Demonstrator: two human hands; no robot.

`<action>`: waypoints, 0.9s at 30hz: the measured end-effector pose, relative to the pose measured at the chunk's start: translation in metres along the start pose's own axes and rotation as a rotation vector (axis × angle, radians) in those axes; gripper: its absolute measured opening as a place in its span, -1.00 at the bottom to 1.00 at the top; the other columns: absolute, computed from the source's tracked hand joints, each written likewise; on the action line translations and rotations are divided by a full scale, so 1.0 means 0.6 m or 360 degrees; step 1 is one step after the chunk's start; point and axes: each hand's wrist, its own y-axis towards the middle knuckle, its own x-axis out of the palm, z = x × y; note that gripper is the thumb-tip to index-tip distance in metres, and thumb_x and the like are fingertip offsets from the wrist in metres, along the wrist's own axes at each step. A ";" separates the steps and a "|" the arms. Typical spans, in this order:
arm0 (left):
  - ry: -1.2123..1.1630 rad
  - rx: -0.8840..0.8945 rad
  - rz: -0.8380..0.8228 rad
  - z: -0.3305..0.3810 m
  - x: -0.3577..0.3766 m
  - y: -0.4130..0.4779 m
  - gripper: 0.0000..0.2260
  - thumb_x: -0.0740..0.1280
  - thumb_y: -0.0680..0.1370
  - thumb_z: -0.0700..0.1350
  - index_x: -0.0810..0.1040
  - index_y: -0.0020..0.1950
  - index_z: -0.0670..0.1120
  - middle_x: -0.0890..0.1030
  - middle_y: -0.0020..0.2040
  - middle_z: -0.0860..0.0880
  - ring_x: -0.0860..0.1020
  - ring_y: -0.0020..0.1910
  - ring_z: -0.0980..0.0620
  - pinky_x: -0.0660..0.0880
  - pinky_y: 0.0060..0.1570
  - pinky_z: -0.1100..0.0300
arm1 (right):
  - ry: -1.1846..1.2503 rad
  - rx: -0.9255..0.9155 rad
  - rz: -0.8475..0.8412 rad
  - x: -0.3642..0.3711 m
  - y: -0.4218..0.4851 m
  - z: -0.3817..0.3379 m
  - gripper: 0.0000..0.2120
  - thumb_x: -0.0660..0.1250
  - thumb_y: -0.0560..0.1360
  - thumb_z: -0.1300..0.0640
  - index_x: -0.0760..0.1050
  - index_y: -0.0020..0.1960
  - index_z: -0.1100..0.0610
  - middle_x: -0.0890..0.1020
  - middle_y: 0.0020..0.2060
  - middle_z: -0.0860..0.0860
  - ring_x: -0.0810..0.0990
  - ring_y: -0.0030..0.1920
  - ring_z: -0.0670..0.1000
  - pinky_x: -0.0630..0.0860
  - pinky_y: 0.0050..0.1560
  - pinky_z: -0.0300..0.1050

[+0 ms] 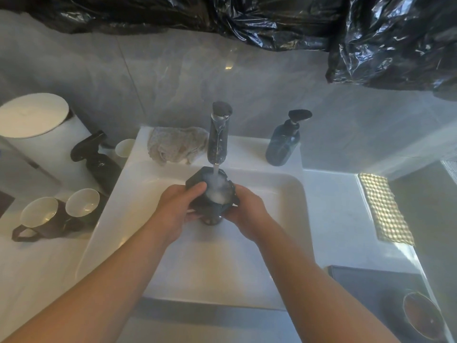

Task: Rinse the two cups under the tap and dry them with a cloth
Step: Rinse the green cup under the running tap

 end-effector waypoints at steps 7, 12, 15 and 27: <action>0.0010 0.0021 0.0097 0.000 0.001 0.001 -0.84 0.43 0.56 -0.13 0.60 -0.21 -0.13 0.72 -0.34 0.00 0.69 -0.33 0.05 0.64 -0.02 -0.04 | 0.0305 0.0115 0.0126 0.002 0.007 0.010 -0.75 0.21 0.59 0.27 0.67 0.03 0.26 0.72 -0.07 0.19 0.67 0.08 0.28 0.67 0.02 0.11; -0.0038 -0.0002 0.0055 -0.003 0.004 0.003 -0.78 0.39 0.59 -0.14 0.59 -0.27 -0.11 0.73 -0.34 0.00 0.70 -0.35 0.09 0.61 -0.08 0.00 | 0.0220 0.0079 0.0143 -0.003 0.011 0.007 -0.72 0.19 0.59 0.26 0.65 0.12 0.28 0.74 -0.06 0.15 0.71 0.01 0.18 0.68 0.01 0.08; -0.0071 -0.0048 -0.0010 -0.010 -0.006 0.012 -0.74 0.36 0.61 -0.11 0.67 -0.27 -0.10 0.75 -0.23 -0.05 0.73 -0.24 0.01 0.61 -0.03 -0.03 | 0.0120 0.0057 0.0171 -0.008 0.023 0.011 -0.71 0.19 0.59 0.20 0.64 0.14 0.23 0.72 0.04 0.16 0.71 0.03 0.15 0.65 0.10 0.13; 0.0012 -0.0049 -0.0354 -0.031 -0.032 0.040 -0.74 0.32 0.53 -0.36 0.68 0.09 -0.09 0.74 0.05 -0.07 0.69 -0.01 -0.01 0.63 0.02 0.10 | 0.0439 0.0344 0.0165 -0.028 0.041 0.015 -0.65 0.27 0.59 0.13 0.50 0.30 0.30 0.60 0.20 0.34 0.62 0.18 0.34 0.60 0.17 0.22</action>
